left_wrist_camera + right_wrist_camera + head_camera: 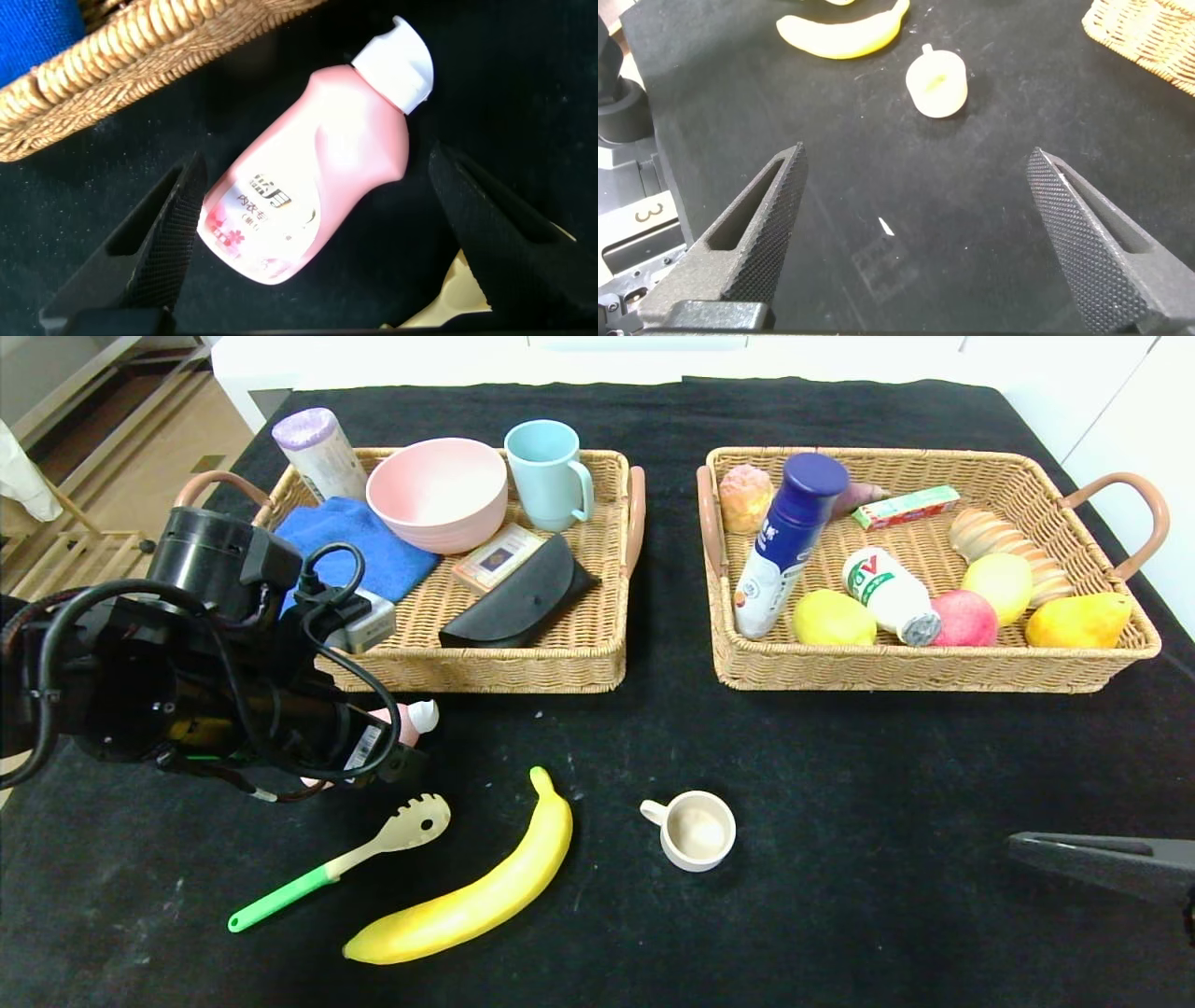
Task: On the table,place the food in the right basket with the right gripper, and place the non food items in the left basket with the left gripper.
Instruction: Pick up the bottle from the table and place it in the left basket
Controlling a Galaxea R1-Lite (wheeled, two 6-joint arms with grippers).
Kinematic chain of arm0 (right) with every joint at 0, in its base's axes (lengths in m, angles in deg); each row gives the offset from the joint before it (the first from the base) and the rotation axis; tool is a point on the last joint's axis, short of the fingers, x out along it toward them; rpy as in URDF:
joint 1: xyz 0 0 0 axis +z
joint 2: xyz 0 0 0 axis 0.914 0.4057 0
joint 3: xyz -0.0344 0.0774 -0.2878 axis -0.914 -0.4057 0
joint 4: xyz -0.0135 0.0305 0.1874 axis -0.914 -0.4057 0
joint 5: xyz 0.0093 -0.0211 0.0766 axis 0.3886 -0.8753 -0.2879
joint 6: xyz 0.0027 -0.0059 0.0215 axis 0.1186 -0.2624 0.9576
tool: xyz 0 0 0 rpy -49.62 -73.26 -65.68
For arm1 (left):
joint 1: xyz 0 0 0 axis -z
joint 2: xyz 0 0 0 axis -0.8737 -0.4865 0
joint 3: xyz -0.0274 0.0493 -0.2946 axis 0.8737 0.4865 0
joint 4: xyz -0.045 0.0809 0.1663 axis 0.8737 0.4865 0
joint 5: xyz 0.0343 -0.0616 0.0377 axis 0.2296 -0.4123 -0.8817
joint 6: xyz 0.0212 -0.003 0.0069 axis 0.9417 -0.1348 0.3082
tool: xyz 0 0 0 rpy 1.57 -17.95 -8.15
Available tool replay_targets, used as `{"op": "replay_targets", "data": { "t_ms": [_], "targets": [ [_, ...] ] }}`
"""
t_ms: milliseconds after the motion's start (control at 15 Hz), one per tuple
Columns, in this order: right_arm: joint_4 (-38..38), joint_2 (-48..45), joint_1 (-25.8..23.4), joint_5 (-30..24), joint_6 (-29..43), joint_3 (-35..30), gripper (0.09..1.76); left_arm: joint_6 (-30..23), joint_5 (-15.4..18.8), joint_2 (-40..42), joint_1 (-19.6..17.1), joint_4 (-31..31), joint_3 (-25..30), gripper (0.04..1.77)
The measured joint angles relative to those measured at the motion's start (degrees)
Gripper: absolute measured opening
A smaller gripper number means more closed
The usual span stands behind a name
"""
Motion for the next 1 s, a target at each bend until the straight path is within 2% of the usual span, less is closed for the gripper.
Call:
{"op": "replay_targets", "data": {
  "t_ms": [267,600,733,1000],
  "targets": [
    [0.0,0.1,0.02,-0.02,0.0,-0.05,1.71,0.09,0.01,-0.2,0.02,0.07,-0.2,1.72],
    [-0.06,0.1,0.02,-0.02,0.02,-0.16,1.71,0.2,0.1,-0.55,0.24,0.16,-0.28,1.01],
    [-0.09,0.18,0.0,0.0,0.0,-0.16,1.71,0.22,0.12,-0.63,0.4,0.11,-0.15,0.88],
    [-0.09,0.46,-0.02,0.0,0.0,-0.16,1.71,0.16,0.69,-0.69,0.51,0.0,-0.05,0.84]
  ]
}}
